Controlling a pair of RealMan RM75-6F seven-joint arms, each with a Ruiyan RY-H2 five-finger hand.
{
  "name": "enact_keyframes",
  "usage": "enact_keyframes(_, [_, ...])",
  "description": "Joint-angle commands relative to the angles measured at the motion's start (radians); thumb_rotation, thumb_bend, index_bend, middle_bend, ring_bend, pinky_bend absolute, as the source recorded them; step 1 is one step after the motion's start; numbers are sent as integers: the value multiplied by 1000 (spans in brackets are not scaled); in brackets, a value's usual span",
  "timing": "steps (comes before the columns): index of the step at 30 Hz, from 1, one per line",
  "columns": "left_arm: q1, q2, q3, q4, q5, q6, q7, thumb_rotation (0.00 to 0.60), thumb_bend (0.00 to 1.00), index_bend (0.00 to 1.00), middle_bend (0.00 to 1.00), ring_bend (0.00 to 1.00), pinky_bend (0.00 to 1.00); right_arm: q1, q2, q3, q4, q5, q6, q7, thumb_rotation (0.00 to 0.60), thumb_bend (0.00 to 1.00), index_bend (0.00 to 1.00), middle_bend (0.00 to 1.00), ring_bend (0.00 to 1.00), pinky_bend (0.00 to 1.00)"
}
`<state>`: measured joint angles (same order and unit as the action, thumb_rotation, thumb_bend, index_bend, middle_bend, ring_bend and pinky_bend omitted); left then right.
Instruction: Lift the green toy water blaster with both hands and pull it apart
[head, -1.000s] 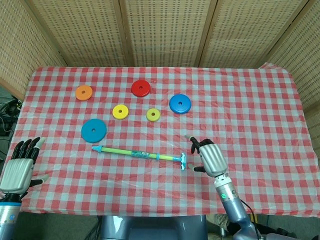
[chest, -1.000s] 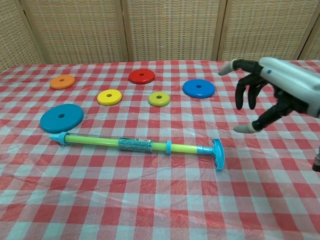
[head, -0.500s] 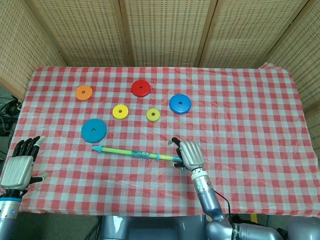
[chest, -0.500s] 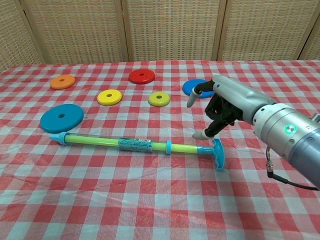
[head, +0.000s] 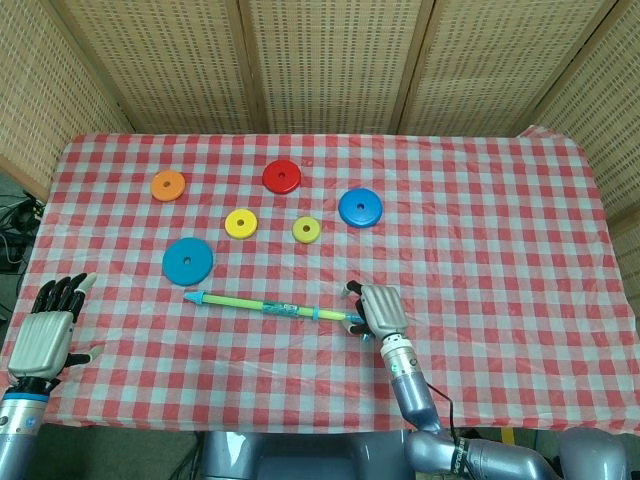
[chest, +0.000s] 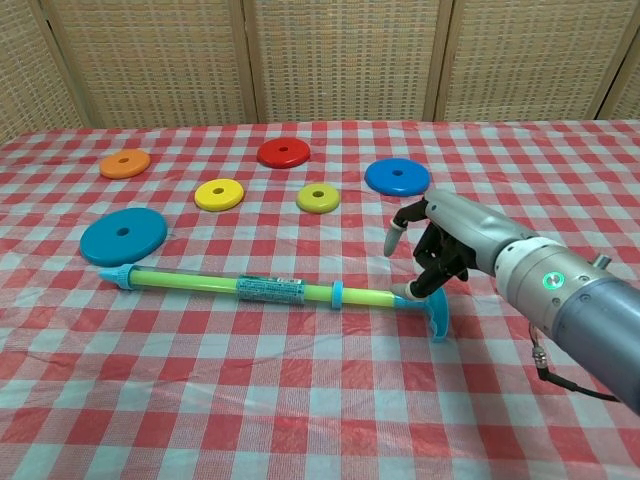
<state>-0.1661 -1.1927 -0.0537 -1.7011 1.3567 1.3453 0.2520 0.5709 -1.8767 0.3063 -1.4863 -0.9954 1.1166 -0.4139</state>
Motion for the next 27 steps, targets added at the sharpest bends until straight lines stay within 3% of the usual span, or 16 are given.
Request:
enact_keyframes(1, [-1,0,0,1,-2,-1,0,600,54,0,0,0,0,1,-5,-6,8,3,0,9,600,426,483,1000,973,793])
enact_keyframes(12, [-3,0,1,2,-6,-2,-4,600,54,0,0,0,0,8,-35,-30,56,26,-16,23,600,429,482,1000,973,793])
enact_keyframes(27, [-8,-1,-5,7,-24,-5,-6,600,54,0,0,0,0,30,-64,-21,152,73,-64,42,600,487,512,1000,983,793])
